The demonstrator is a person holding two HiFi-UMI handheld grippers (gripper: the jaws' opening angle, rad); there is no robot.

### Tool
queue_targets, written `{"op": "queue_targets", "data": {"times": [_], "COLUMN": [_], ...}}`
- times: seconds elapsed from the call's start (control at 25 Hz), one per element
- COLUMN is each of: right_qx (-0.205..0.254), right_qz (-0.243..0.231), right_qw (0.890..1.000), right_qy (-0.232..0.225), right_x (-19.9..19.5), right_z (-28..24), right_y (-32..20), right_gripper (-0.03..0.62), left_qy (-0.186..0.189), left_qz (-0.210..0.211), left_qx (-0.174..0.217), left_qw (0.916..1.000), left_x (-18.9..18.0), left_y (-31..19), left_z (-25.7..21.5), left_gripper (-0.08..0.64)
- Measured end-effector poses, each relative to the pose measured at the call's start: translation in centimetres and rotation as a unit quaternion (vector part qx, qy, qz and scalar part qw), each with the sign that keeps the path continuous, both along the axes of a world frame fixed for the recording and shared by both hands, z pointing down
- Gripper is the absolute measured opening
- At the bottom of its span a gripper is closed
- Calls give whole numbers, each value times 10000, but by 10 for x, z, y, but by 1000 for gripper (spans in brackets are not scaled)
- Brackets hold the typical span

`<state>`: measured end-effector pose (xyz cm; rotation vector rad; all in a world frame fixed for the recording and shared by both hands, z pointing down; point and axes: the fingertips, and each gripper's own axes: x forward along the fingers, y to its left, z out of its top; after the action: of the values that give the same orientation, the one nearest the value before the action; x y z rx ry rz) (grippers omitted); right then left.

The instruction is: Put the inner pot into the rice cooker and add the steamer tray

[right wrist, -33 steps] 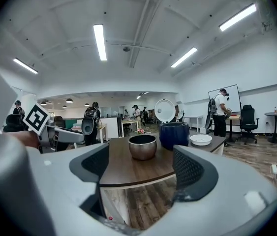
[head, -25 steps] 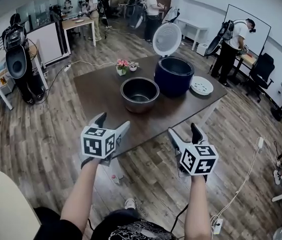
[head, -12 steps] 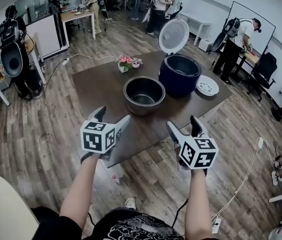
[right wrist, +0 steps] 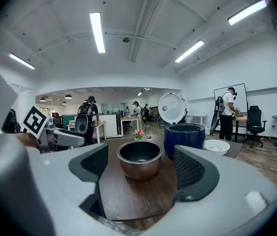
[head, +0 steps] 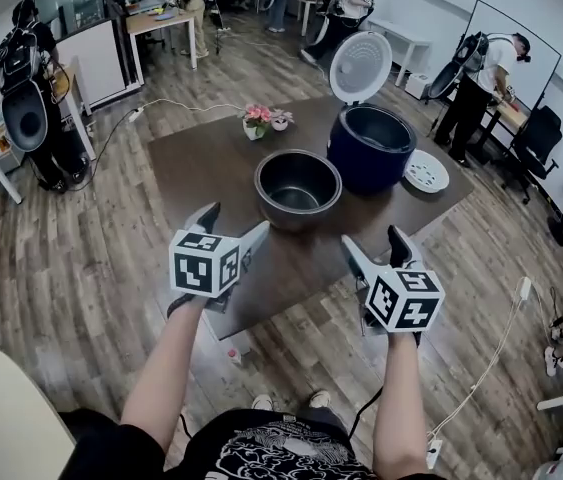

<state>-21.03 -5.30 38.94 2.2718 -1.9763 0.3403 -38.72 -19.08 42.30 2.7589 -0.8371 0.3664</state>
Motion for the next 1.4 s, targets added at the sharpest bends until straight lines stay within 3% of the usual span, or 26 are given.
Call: {"op": "queue_targets", "data": {"times": [0.32, 0.68, 1.08, 1.4], "right_qx": [85, -28, -247, -458], "right_qz": [-283, -969, -2105, -2603], "right_qw": [9993, 9937, 9742, 9608], "right_qy": [-224, -569, -772, -840], "right_x": [40, 114, 130, 143], "right_z": [8, 31, 40, 45], "right_y": [-32, -95, -171, -197], "right_gripper": [405, 403, 403, 403], "left_qy": [-122, -399, -507, -519], "left_qz": [-297, -894, -1925, -2371], "left_qx": [4, -71, -258, -418], "left_qw": [9995, 9952, 9797, 9692], "left_x": [29, 89, 95, 106], "left_y": [-24, -60, -83, -88], "left_z": [5, 17, 18, 13], "left_gripper": [425, 425, 425, 425]}}
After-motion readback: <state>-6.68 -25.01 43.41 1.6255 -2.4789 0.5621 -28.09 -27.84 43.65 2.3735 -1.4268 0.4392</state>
